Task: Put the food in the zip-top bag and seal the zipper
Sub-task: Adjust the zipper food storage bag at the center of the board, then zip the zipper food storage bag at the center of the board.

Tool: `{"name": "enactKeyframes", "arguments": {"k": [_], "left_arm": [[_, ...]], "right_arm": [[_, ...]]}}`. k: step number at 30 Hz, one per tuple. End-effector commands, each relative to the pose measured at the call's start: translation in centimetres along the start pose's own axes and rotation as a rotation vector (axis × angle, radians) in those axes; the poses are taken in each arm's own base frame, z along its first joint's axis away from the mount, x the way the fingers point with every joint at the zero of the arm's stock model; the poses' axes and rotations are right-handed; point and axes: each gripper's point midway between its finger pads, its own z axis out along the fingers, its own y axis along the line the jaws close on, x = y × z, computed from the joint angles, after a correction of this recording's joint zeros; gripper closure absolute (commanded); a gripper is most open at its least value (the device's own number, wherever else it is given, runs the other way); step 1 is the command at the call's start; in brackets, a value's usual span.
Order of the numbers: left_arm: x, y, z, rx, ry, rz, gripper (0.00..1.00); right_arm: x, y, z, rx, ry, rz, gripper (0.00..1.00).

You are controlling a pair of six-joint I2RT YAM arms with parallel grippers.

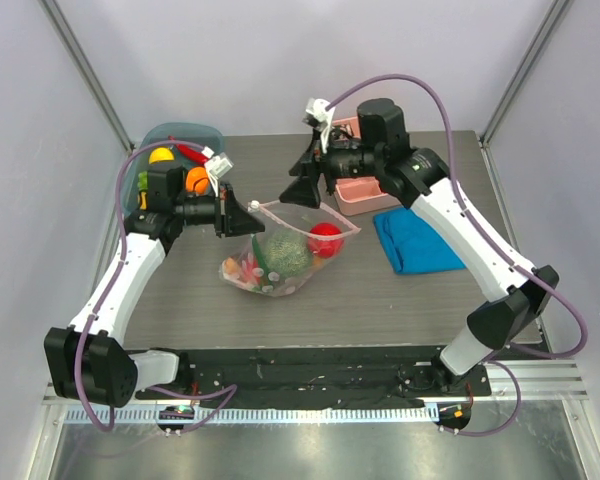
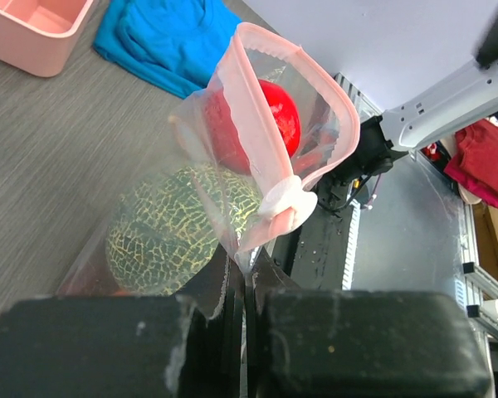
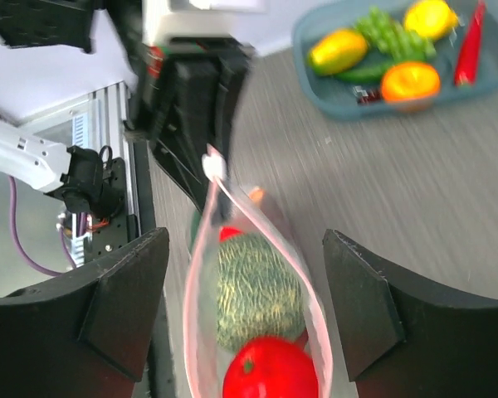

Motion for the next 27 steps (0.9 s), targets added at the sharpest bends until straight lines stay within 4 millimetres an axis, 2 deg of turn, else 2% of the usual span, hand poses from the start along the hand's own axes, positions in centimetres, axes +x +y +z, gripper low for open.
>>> {"name": "enactKeyframes", "arguments": {"k": [1, 6, 11, 14, 15, 17, 21, 27], "left_arm": [[-2.1, -2.2, -0.5, 0.046, -0.039, 0.158, 1.0], [-1.9, -2.7, -0.4, 0.043, -0.038, 0.197, 1.0], [-1.6, -3.0, -0.2, 0.05, -0.03, 0.194, 1.0], [-1.4, -3.1, -0.1, 0.049, -0.028, 0.193, 1.0], [-1.4, -3.1, 0.0, 0.048, -0.028, 0.186, 1.0], [-1.7, -3.0, -0.1, 0.039, -0.033, 0.19, 1.0], [-2.3, -3.0, 0.0, 0.029, -0.056, 0.191, 1.0], [-3.2, -3.5, -0.2, 0.026, -0.085, 0.197, 1.0]], "right_arm": [[-1.9, 1.7, 2.3, -0.08, -0.036, -0.175, 0.22], [-1.2, 3.2, 4.6, -0.134, -0.025, -0.25, 0.3], [-0.1, 2.9, 6.1, -0.126, -0.01, -0.275, 0.34], [-0.1, 3.2, 6.5, -0.132, -0.014, -0.28, 0.45], [0.0, 3.3, 6.5, -0.134, -0.012, -0.279, 0.53], [0.4, 3.4, 6.5, -0.138, -0.006, -0.286, 0.61], [1.4, 3.5, 6.1, -0.136, 0.011, -0.301, 0.83], [3.6, 3.2, 5.2, -0.112, 0.064, -0.313, 0.98]]}}
